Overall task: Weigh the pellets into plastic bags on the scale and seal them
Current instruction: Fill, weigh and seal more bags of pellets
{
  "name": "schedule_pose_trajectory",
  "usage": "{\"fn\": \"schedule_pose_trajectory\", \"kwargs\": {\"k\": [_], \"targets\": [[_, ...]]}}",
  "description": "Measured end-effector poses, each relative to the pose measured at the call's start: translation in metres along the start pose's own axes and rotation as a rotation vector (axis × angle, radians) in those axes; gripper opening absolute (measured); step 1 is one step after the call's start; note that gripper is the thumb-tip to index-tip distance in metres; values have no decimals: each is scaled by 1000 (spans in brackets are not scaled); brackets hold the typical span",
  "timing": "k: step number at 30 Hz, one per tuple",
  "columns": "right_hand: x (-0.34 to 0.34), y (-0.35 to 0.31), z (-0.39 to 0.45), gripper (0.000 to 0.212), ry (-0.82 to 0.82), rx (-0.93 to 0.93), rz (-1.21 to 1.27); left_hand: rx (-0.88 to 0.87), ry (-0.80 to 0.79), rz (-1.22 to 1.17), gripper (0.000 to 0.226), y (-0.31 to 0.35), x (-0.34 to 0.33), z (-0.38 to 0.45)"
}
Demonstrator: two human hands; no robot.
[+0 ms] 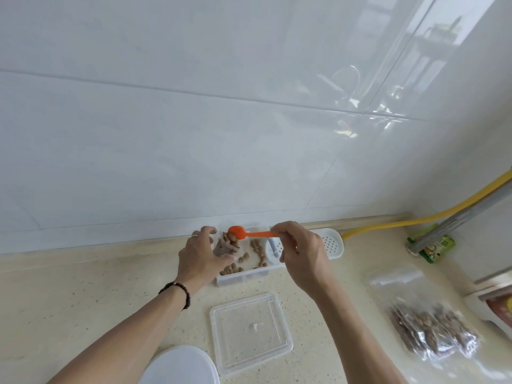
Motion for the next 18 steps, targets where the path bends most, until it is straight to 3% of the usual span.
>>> {"fn": "schedule_pose_trajectory", "kwargs": {"k": [5,10,12,18], "targets": [[9,-12,-4,19,58,172,-95,-8,2,-111,71,8,2,-7],[19,-20,-13,21,164,136,-50,-40,22,-109,69,16,9,-16],[24,-20,-20,20,218,49,-7,-52,24,-89,69,19,13,-21],[36,-4,-61,19,403,-451,395,-173,28,-45,70,32,17,-52]]}}
Point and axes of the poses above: each hand's wrist, its own z-axis towards the middle knuckle, its own x-axis out of the back of the hand, y = z × x, the point moved 2 cm from there along z, towards the middle knuckle, and after that the axes turned 4 degrees about -x, right-handed, at the moved point
